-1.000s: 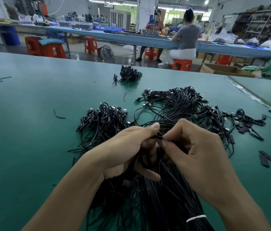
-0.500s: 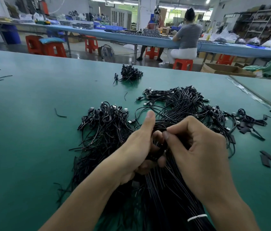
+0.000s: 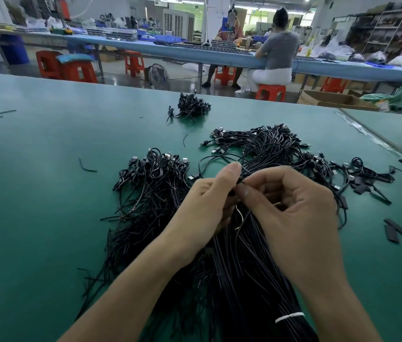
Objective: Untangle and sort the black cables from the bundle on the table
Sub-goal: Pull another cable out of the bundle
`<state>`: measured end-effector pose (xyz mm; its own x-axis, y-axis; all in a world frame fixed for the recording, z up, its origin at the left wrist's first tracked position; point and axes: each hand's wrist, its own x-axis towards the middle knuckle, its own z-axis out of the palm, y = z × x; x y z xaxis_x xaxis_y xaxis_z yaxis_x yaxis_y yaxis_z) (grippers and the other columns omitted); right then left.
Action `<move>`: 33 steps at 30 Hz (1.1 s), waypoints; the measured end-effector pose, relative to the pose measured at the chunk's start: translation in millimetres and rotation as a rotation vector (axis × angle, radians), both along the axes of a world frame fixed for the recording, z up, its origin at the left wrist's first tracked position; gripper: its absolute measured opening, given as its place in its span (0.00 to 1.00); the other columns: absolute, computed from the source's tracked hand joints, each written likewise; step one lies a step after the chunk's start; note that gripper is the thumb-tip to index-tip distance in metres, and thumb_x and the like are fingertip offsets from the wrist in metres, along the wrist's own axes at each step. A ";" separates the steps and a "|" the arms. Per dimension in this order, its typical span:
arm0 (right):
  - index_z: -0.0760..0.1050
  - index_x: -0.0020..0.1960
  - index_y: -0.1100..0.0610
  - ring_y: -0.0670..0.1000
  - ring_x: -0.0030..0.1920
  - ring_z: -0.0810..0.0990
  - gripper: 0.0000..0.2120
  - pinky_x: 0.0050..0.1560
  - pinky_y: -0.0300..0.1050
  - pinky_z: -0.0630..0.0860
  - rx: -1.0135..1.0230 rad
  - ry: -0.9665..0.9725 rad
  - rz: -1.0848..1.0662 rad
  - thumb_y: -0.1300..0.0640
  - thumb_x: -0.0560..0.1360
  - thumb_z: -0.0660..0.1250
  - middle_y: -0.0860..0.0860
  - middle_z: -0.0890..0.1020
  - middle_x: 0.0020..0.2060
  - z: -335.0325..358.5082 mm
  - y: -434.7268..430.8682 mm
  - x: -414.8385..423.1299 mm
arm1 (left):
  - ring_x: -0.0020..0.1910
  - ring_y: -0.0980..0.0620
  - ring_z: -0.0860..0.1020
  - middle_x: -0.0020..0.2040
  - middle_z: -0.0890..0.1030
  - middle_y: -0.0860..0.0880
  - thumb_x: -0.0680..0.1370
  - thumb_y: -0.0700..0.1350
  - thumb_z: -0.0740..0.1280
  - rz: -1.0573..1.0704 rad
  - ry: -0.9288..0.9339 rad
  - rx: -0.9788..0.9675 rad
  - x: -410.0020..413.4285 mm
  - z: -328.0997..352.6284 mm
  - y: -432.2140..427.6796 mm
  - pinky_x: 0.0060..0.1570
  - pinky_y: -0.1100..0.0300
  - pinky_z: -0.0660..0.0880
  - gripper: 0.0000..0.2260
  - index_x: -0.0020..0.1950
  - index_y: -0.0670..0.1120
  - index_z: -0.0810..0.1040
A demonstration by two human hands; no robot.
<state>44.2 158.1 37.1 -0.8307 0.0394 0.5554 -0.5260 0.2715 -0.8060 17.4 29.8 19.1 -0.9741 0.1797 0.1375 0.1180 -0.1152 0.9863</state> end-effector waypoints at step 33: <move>0.78 0.58 0.41 0.50 0.56 0.73 0.13 0.51 0.44 0.72 0.988 -0.213 0.381 0.56 0.79 0.62 0.44 0.72 0.54 -44.2 -42.8 9.7 | 0.24 0.57 0.65 0.23 0.70 0.58 0.73 0.77 0.40 0.438 0.148 -0.615 -14.9 -11.8 -31.6 0.34 0.53 0.65 0.32 0.28 0.56 0.68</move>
